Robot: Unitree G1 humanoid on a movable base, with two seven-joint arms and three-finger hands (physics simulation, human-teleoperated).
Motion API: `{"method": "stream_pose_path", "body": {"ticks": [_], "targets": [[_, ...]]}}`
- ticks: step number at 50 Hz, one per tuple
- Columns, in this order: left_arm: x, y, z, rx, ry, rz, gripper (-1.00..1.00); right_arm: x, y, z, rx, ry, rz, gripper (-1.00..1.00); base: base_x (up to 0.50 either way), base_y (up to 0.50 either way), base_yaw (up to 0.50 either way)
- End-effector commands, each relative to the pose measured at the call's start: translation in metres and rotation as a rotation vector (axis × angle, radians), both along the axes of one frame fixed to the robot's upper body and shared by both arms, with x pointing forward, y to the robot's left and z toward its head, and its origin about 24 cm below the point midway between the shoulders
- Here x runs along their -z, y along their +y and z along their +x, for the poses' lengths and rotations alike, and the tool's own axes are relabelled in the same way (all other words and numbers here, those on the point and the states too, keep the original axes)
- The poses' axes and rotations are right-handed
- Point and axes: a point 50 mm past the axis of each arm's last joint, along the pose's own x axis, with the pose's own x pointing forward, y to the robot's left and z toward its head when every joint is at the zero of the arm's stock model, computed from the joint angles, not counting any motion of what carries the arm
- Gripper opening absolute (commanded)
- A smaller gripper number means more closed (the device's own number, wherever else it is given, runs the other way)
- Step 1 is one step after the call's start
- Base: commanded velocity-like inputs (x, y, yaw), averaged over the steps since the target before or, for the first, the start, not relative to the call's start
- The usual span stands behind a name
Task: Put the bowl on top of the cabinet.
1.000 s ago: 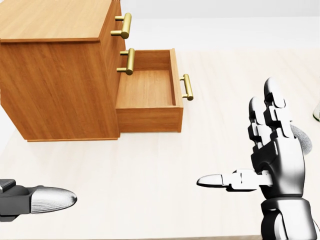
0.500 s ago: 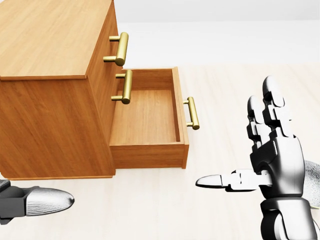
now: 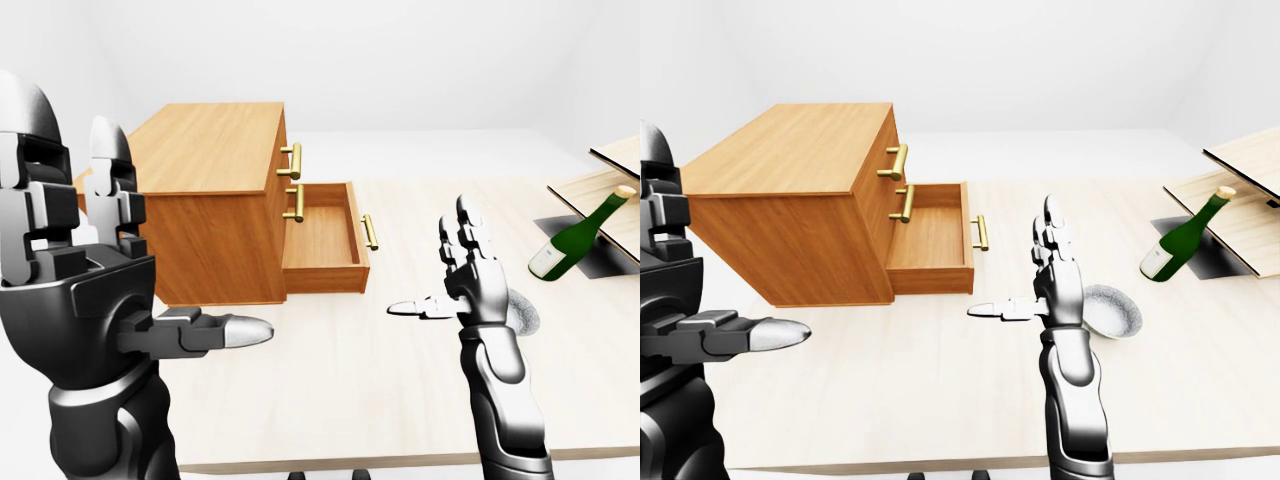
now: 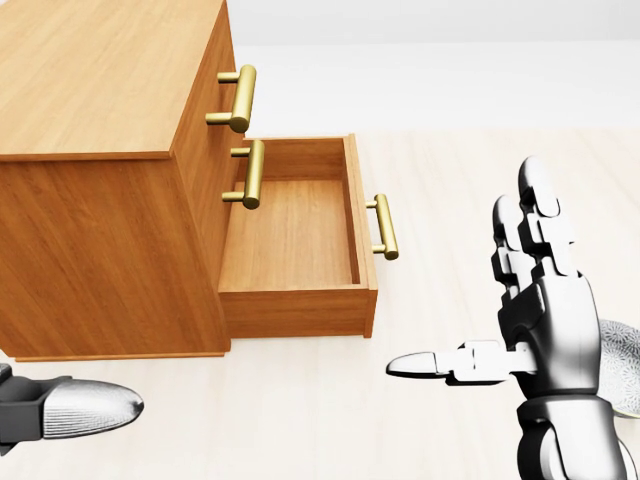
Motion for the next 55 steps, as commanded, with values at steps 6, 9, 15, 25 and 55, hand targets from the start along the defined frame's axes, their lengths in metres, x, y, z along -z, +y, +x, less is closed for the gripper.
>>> {"method": "stream_pose_path", "body": {"ticks": [6,9,15,25,55], "targets": [[0.0,0.0,0.0,0.002,-0.001,-0.001,1.0,-0.002,-0.008,0.007,0.043,-0.001,-0.042,1.0,0.0,0.0,0.0],[-0.001,0.0,0.0,0.001,-0.004,-0.002,1.0,-0.003,-0.01,0.009,0.059,0.0,-0.07,1.0,0.0,0.0,0.0],[-0.003,0.001,-0.002,0.001,-0.02,-0.005,1.0,-0.009,-0.018,0.014,0.087,-0.018,-0.097,1.0,0.0,0.0,0.0],[-0.004,0.001,-0.003,0.001,-0.026,-0.005,1.0,-0.019,-0.026,0.019,0.115,-0.047,-0.156,1.0,0.0,0.0,0.0],[-0.001,0.0,-0.002,0.0,-0.009,-0.002,1.0,-0.028,-0.068,0.034,0.257,-0.003,-0.37,1.0,0.0,0.0,0.0]]}}
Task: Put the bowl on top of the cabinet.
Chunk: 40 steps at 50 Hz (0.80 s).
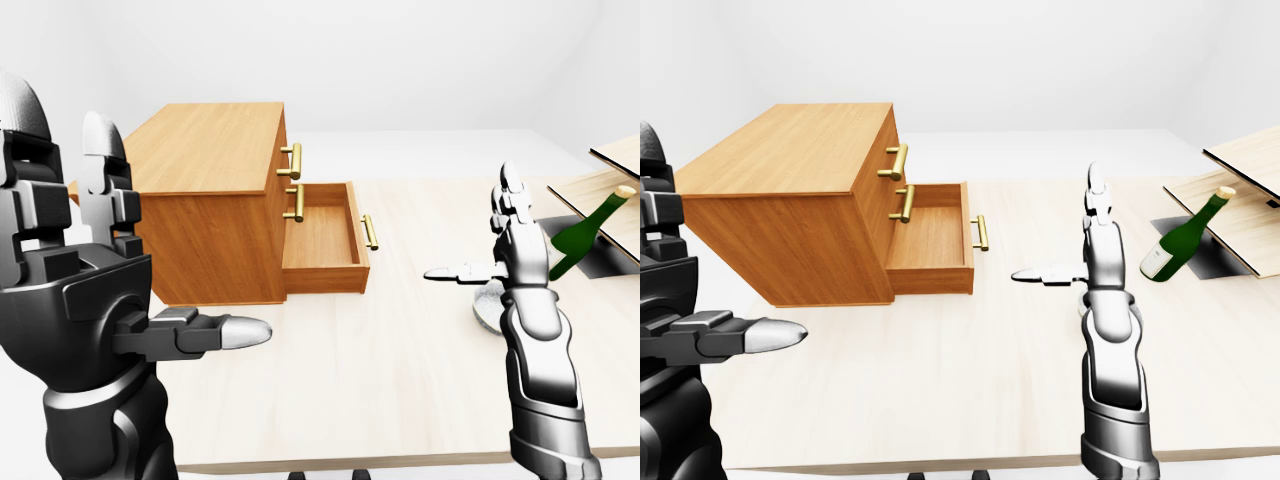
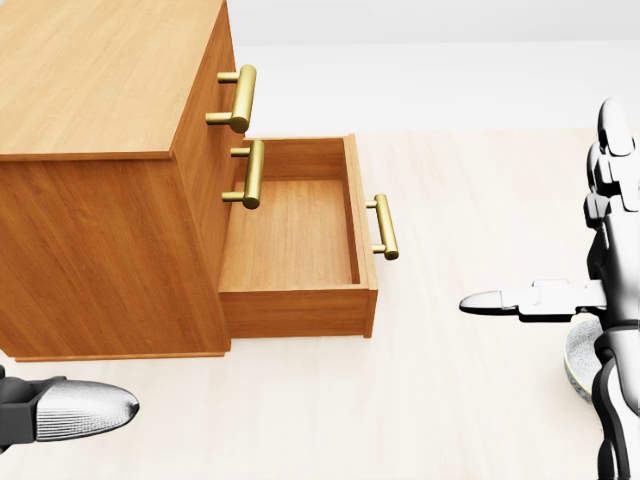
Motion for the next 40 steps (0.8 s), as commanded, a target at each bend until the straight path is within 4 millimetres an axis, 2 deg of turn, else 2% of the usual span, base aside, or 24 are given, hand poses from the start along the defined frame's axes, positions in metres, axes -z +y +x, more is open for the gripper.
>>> {"method": "stream_pose_path", "body": {"ticks": [1,15,20,24,30,40], "targets": [[0.001,0.0,0.0,0.0,0.003,0.002,1.0,-0.002,-0.013,0.002,0.049,0.02,-0.062,1.0,0.0,0.0,0.0],[0.0,0.0,-0.001,0.0,-0.003,0.001,1.0,-0.011,-0.028,-0.002,0.095,0.036,-0.197,1.0,0.0,0.0,0.0],[0.0,0.0,0.0,0.001,0.002,0.002,1.0,-0.003,-0.039,-0.006,0.122,0.092,-0.227,1.0,0.0,0.0,0.0],[-0.001,0.0,0.0,-0.001,-0.004,0.002,1.0,-0.001,-0.048,-0.012,0.146,0.114,-0.244,1.0,0.0,0.0,0.0],[0.001,-0.001,0.001,0.0,0.007,0.003,1.0,-0.01,-0.056,-0.021,0.159,0.1,-0.267,1.0,0.0,0.0,0.0],[0.001,-0.001,0.0,0.0,0.009,0.006,1.0,-0.017,-0.062,-0.034,0.166,0.103,-0.322,1.0,0.0,0.0,0.0]]}}
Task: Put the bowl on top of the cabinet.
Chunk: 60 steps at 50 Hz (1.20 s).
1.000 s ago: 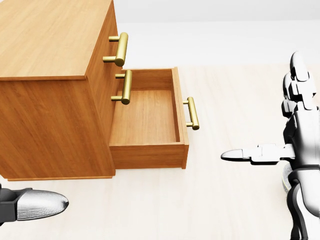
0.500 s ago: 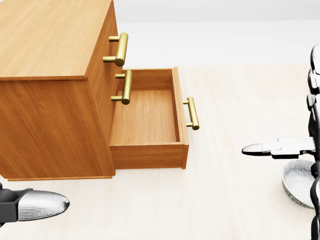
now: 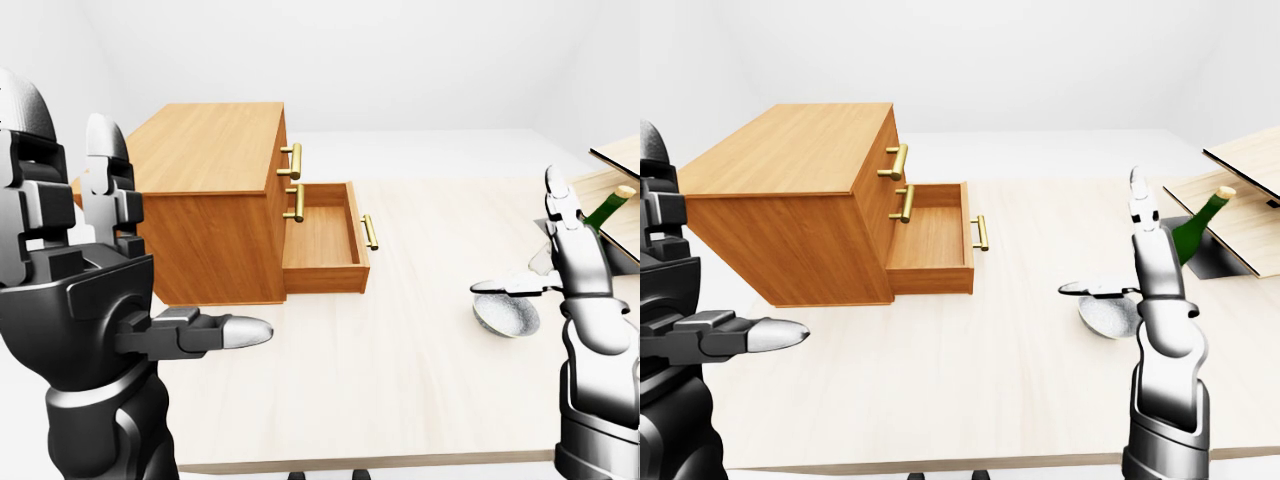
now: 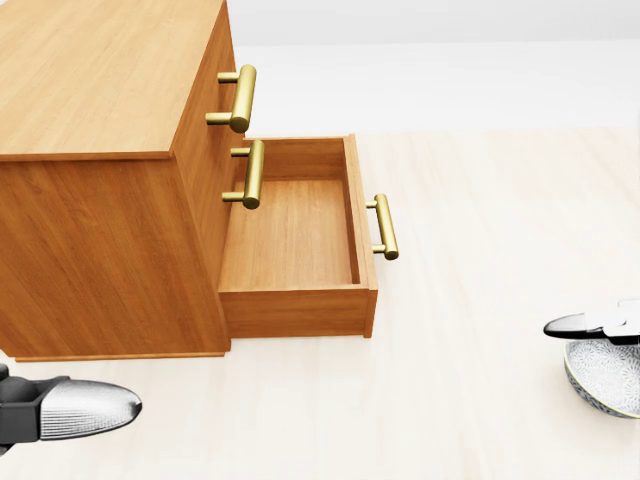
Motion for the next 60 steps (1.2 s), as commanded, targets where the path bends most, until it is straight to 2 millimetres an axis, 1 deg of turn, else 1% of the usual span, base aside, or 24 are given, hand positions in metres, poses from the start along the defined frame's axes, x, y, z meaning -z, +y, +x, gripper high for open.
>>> {"method": "stream_pose_path", "body": {"ticks": [1,5,19,29,36,55,60], "targets": [[0.001,-0.001,0.0,0.001,0.005,0.003,1.0,-0.009,-0.01,-0.015,0.021,0.01,-0.068,1.0,0.0,0.0,0.0],[0.0,-0.002,-0.001,0.003,0.0,0.003,1.0,-0.005,-0.014,-0.017,0.035,0.021,-0.104,1.0,0.0,0.0,0.0],[0.001,-0.001,0.0,0.003,0.004,0.004,1.0,-0.008,-0.012,-0.029,0.05,0.026,-0.216,1.0,0.0,0.0,0.0],[0.001,-0.001,0.0,0.002,0.005,0.005,1.0,0.002,-0.011,-0.033,0.058,0.053,-0.278,1.0,0.0,0.0,0.0],[0.0,-0.001,-0.001,0.001,-0.002,0.004,1.0,0.002,-0.01,-0.037,0.062,0.067,-0.31,1.0,0.0,0.0,0.0],[0.001,-0.001,0.0,0.0,0.005,0.004,1.0,0.016,-0.012,-0.041,0.086,0.134,-0.317,1.0,0.0,0.0,0.0],[0.001,0.0,0.0,-0.002,0.003,0.004,1.0,0.024,-0.013,-0.04,0.097,0.163,-0.313,1.0,0.0,0.0,0.0]]}}
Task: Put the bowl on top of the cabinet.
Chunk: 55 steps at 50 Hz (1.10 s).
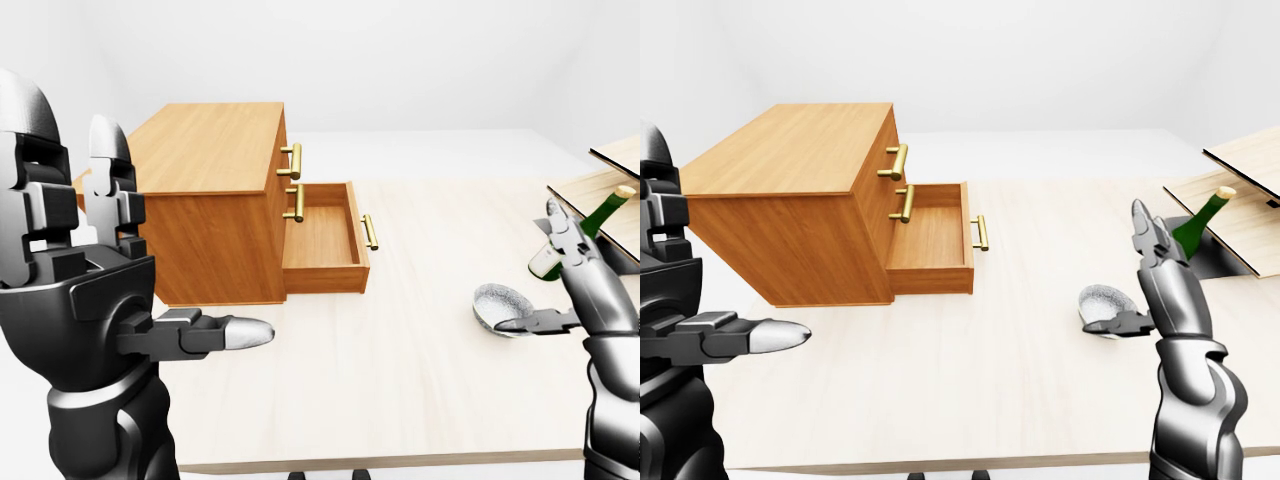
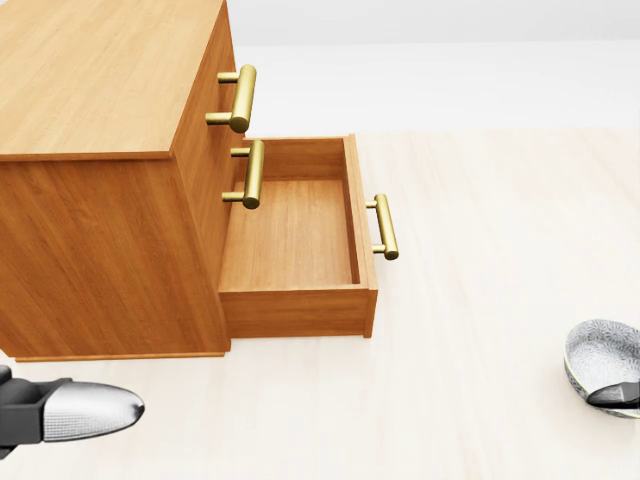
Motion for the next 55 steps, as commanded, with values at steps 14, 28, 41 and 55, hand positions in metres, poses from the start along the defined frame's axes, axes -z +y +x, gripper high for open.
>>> {"method": "stream_pose_path", "body": {"ticks": [14,28,41,55], "targets": [[-0.001,0.0,-0.001,0.0,-0.004,0.001,1.0,0.031,-0.009,0.003,0.07,0.104,0.015,1.0,0.0,0.0,0.0],[0.0,-0.001,0.0,0.001,-0.001,0.002,1.0,0.044,-0.015,0.008,0.111,0.14,0.013,1.0,0.0,0.0,0.0],[0.001,-0.001,0.001,0.001,0.006,0.003,1.0,0.056,-0.021,0.013,0.147,0.168,0.004,1.0,0.0,0.0,0.0],[0.003,-0.002,0.002,0.004,0.017,0.004,1.0,0.065,-0.024,0.019,0.17,0.188,-0.01,1.0,0.0,0.0,0.0]]}}
